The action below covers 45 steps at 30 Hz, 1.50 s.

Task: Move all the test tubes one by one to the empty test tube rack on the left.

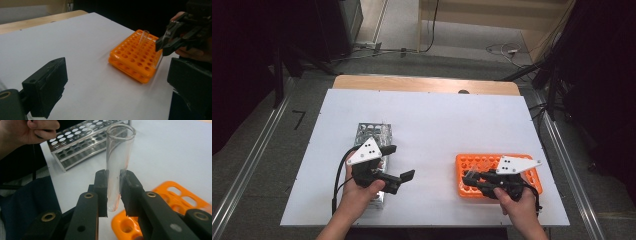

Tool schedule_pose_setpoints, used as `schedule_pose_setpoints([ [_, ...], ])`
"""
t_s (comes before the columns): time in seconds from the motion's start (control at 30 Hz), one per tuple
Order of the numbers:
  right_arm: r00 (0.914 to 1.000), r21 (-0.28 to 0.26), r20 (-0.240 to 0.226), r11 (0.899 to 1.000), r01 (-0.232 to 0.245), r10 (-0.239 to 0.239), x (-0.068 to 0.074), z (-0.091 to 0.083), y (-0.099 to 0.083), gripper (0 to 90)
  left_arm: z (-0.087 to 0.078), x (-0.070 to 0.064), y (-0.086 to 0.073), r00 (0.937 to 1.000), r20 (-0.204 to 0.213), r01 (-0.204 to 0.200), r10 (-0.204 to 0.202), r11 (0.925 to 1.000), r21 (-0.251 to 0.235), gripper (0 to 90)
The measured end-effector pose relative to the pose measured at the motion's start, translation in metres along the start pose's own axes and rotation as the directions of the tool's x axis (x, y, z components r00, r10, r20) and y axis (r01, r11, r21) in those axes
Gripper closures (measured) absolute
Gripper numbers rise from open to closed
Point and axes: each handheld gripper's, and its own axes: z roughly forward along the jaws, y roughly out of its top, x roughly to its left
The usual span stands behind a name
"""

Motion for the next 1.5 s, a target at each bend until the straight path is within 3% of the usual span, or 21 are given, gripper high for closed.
schedule_pose_setpoints([
  [0.17,0.9997,-0.002,-0.025,1.0,0.001,-0.001,0.007,0.012,0.003,73.2,0.006,-0.007,0.001,0.9984,0.056,0.0,0.001,1.0,-0.006,3.3],
  [0.37,0.9987,0.007,-0.051,1.0,-0.001,0.001,0.014,0.026,0.005,73.2,0.013,-0.018,0.001,0.997,0.076,-0.011,0.011,0.9999,0.005,6.0],
  [0.53,0.998,0.018,-0.063,1.0,0.002,-0.001,0.019,0.034,0.005,73.2,0.018,-0.026,0.002,0.9968,0.078,-0.017,0.016,0.9999,0.003,17.1],
  [0.83,0.996,0.043,-0.088,0.999,0.017,-0.013,0.027,0.048,0.007,73.2,0.027,-0.039,0.002,0.9892,0.142,-0.039,0.036,0.9991,0.016,34.9],
  [1.03,0.9943,0.05,-0.104,0.998,0.029,-0.024,0.031,0.054,0.008,73.2,0.034,-0.045,0.001,0.9874,0.151,-0.053,0.048,0.9979,0.036,45.1],
  [1.5,0.9899,0.055,-0.135,0.997,0.049,-0.041,0.039,0.058,0.009,73.2,0.046,-0.054,-0.003,0.9837,0.167,-0.079,0.065,0.9939,0.077,60.8],
])
